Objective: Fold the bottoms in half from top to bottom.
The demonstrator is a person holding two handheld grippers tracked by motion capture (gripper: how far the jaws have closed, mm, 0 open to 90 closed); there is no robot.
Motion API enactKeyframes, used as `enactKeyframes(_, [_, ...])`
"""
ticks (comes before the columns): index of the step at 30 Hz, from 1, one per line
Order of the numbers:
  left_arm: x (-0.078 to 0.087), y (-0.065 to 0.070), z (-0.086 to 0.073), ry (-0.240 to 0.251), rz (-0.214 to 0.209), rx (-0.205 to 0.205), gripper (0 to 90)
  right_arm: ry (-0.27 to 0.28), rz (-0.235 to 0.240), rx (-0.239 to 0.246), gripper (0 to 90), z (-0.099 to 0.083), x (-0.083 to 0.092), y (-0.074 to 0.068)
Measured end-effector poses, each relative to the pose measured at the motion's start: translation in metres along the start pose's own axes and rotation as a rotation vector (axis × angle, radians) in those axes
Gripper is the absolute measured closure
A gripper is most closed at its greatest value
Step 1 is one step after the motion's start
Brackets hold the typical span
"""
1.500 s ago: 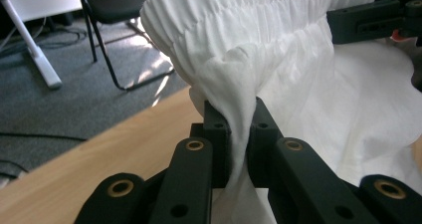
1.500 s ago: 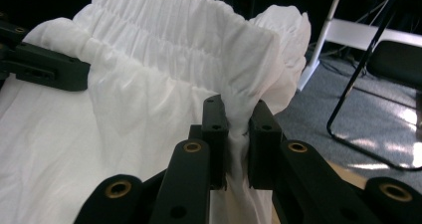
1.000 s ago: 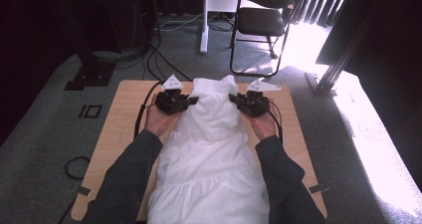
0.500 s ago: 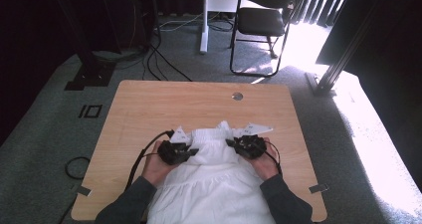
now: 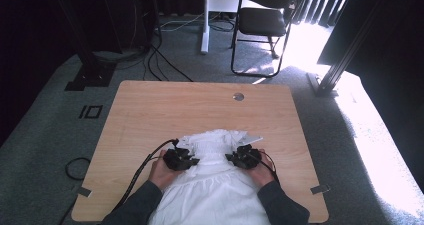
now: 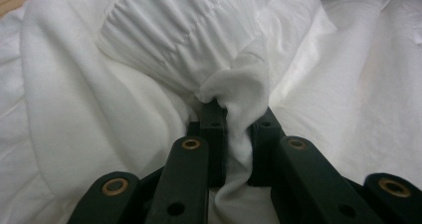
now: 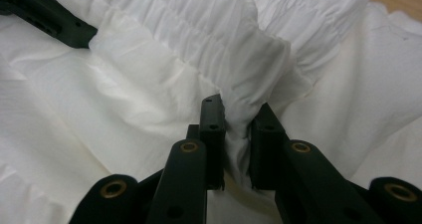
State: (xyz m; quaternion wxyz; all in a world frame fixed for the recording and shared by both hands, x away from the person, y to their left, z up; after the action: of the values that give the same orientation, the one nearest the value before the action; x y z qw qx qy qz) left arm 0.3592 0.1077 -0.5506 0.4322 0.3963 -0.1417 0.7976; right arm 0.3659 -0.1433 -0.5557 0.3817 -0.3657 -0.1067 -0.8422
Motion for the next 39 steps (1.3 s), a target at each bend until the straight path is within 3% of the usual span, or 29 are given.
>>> enactKeyframes(4, [-0.004, -0.005, 0.002, 0.010, 0.007, -0.014, 82.7, -0.004, 0.000, -0.021, 79.5, 0.002, -0.007, 0.006])
enactKeyframes(9, [-0.009, -0.018, 0.007, 0.027, 0.012, 0.001, 83.1, -0.008, -0.031, -0.029, 79.5, 0.011, -0.016, 0.014])
enactKeyframes(12, [-0.015, -0.034, 0.017, 0.033, 0.035, 0.016, 83.3, -0.003, -0.048, -0.046, 79.5, 0.019, -0.023, 0.022])
enactKeyframes(15, [-0.018, -0.042, 0.023, 0.036, 0.050, 0.023, 83.6, -0.002, -0.056, -0.059, 79.6, 0.024, -0.027, 0.026])
enactKeyframes(18, [-0.024, -0.060, 0.032, 0.060, 0.072, 0.037, 83.7, -0.002, -0.084, -0.067, 79.5, 0.037, -0.037, 0.038])
enactKeyframes(21, [-0.027, -0.067, 0.034, 0.083, 0.092, 0.041, 83.9, -0.004, -0.097, -0.070, 79.5, 0.044, -0.043, 0.045])
enactKeyframes(22, [-0.029, -0.075, 0.036, 0.106, 0.102, 0.061, 84.1, -0.005, -0.105, -0.080, 79.4, 0.051, -0.049, 0.050])
enactKeyframes(25, [-0.030, -0.082, 0.038, 0.116, 0.113, 0.081, 84.3, -0.013, -0.123, -0.084, 79.3, 0.061, -0.057, 0.056])
enactKeyframes(27, [-0.031, -0.087, 0.044, 0.092, 0.132, 0.097, 84.3, -0.019, -0.133, -0.084, 79.3, 0.065, -0.060, 0.058])
enactKeyframes(29, [-0.035, -0.093, 0.059, 0.032, 0.179, 0.095, 84.3, -0.040, -0.164, -0.087, 79.3, 0.076, -0.066, 0.063])
enactKeyframes(31, [-0.037, -0.095, 0.064, 0.018, 0.192, 0.102, 84.2, -0.043, -0.173, -0.097, 79.3, 0.078, -0.068, 0.066])
enactKeyframes(32, [-0.040, -0.098, 0.069, 0.008, 0.198, 0.111, 84.2, -0.038, -0.183, -0.135, 79.2, 0.081, -0.070, 0.072])
enactKeyframes(35, [-0.047, -0.104, 0.082, -0.025, 0.227, 0.118, 84.2, -0.022, -0.217, -0.176, 79.3, 0.084, -0.073, 0.080])
enactKeyframes(37, [-0.050, -0.105, 0.096, -0.077, 0.260, 0.084, 84.2, -0.027, -0.247, -0.186, 79.3, 0.087, -0.075, 0.081])
enactKeyframes(39, [-0.049, -0.107, 0.102, -0.088, 0.258, 0.067, 84.1, -0.037, -0.269, -0.192, 79.5, 0.090, -0.076, 0.083])
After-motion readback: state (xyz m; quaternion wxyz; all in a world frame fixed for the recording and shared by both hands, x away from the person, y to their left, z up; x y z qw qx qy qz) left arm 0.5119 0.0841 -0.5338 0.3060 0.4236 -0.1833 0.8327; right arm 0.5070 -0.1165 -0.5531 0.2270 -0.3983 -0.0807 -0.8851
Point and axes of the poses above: each handheld gripper's, and its own axes: x roughly backward along the jaws, z roughly out of its top, y roughly to its right, the point moved 2 cm from there along -x, roughly forward along the jaws
